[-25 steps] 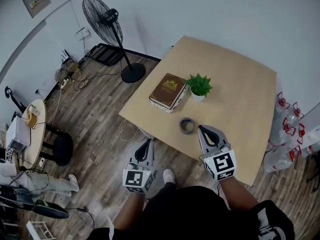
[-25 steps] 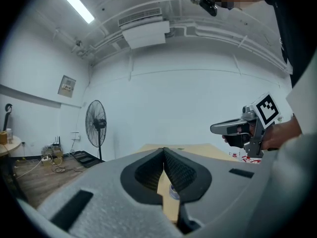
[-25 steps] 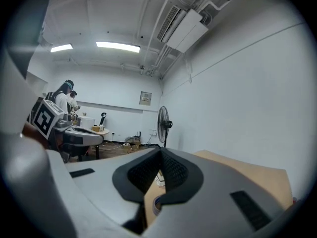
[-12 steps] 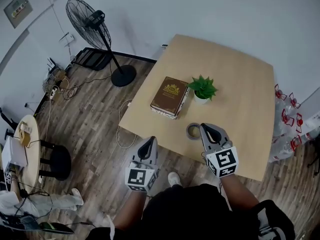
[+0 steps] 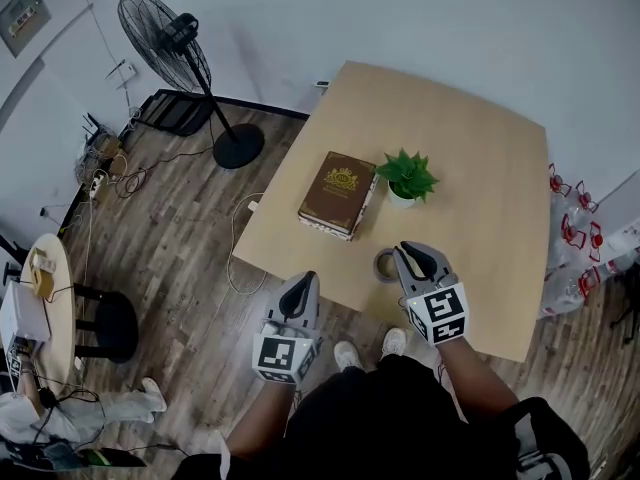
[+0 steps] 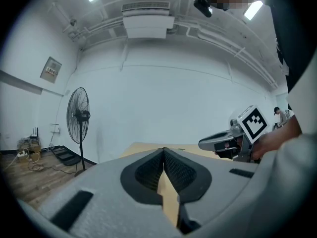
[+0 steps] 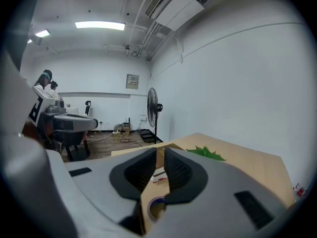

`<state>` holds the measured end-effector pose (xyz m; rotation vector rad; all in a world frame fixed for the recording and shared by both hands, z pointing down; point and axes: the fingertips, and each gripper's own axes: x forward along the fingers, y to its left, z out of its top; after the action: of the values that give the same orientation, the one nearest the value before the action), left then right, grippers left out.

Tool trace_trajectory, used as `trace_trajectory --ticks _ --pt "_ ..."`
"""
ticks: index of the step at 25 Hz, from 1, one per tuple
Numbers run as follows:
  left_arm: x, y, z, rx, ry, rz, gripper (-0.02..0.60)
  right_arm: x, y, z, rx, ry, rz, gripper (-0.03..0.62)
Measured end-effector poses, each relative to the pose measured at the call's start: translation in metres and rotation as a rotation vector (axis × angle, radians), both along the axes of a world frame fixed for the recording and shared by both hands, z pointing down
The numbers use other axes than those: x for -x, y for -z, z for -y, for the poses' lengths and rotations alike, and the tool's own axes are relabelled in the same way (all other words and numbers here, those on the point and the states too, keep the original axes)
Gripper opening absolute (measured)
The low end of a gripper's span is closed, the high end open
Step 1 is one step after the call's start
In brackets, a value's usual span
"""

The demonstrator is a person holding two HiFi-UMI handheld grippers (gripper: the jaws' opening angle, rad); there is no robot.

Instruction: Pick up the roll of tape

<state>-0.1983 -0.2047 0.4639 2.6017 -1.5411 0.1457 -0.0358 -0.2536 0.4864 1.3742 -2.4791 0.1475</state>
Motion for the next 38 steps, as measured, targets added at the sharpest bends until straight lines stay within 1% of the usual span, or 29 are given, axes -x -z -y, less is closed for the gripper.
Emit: trace_trajectory --ticks 4,6,11,14,20,27,32,38 --pt "-0.005 0.002 0.011 -0.011 0.004 -0.012 0.000 -0.004 -0.017 0.013 0.015 0.019 -0.066 0.080" --pt "-0.006 -0.001 0.014 -0.007 0.010 -0.009 0.000 -0.007 -0.027 0.018 0.033 0.023 -0.082 0.114" --pt "-0.008 -0.012 0.021 0.028 0.031 -0.011 0.000 -0.016 -0.063 0.032 0.118 0.034 -0.106 0.149" --pt "-0.009 -0.015 0.023 0.035 0.042 -0.007 0.000 -0.020 -0.089 0.039 0.179 0.044 -0.127 0.172" --pt "-0.006 -0.023 0.028 0.055 0.068 -0.006 0.000 -0.025 -0.140 0.046 0.291 0.070 -0.195 0.176" --pt "-0.004 -0.026 0.037 0.063 0.081 0.005 0.000 -0.030 -0.189 0.052 0.407 0.092 -0.246 0.180" --pt "-0.002 -0.028 0.038 0.075 0.096 0.005 0.000 -0.030 -0.216 0.052 0.474 0.113 -0.283 0.181" --pt "0.002 -0.033 0.039 0.085 0.115 0.010 0.000 -0.029 -0.238 0.053 0.518 0.140 -0.306 0.179"
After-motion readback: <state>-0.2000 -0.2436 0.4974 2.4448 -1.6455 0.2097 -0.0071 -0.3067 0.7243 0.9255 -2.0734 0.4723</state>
